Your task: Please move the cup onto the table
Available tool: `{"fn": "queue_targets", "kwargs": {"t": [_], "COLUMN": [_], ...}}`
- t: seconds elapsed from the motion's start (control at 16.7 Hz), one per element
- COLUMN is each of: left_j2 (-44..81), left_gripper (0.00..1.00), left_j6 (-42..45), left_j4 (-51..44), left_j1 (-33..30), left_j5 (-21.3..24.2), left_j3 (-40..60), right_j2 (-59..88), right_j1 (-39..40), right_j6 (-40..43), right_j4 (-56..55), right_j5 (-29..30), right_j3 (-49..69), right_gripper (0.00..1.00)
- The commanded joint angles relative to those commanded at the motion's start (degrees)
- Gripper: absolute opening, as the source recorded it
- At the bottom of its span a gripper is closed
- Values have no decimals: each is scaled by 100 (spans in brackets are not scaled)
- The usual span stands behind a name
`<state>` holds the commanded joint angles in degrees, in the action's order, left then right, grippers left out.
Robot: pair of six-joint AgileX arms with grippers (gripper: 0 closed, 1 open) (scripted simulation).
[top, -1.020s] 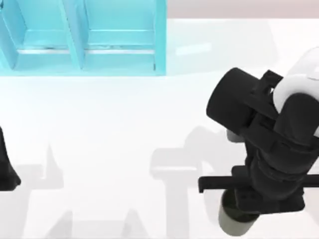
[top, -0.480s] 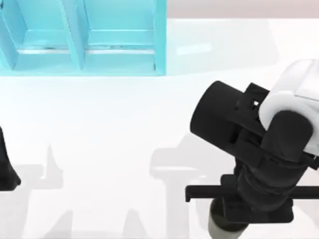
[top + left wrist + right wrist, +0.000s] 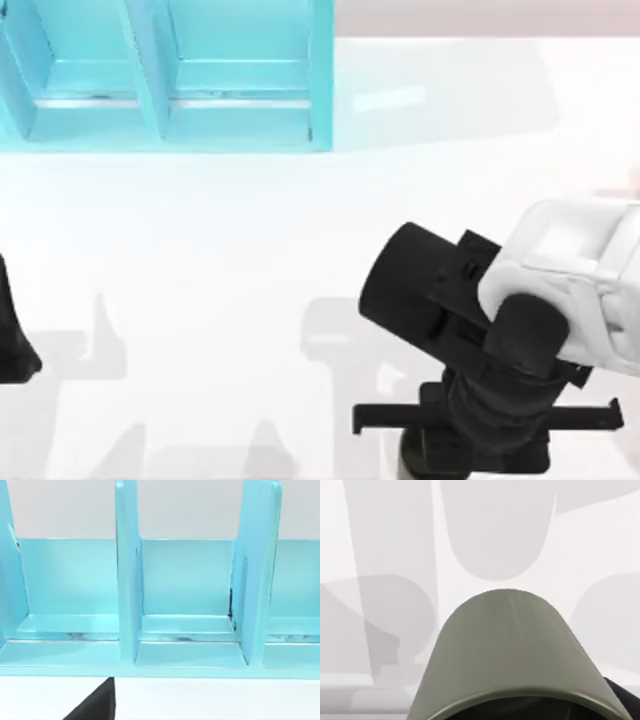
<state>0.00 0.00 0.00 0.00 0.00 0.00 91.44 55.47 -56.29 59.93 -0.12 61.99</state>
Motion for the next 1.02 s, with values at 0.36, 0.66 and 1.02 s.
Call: {"fn": "queue_targets", "kwargs": {"t": [0.36, 0.66, 1.02], "left_j2": [0, 0, 0], "left_gripper": [100, 100, 100], "left_j6": [0, 0, 0], "left_j4": [0, 0, 0], "left_j1": [0, 0, 0], "left_j5": [0, 0, 0], "left_j3": [0, 0, 0], "right_j2": [86, 86, 86], "right_j1": [40, 40, 40], "right_j6": [-20, -20, -20], "right_j4": [-255, -255, -255], "right_j5": [6, 6, 6], "right_j3": [-193, -193, -193], "right_gripper": [0, 38, 83]}}
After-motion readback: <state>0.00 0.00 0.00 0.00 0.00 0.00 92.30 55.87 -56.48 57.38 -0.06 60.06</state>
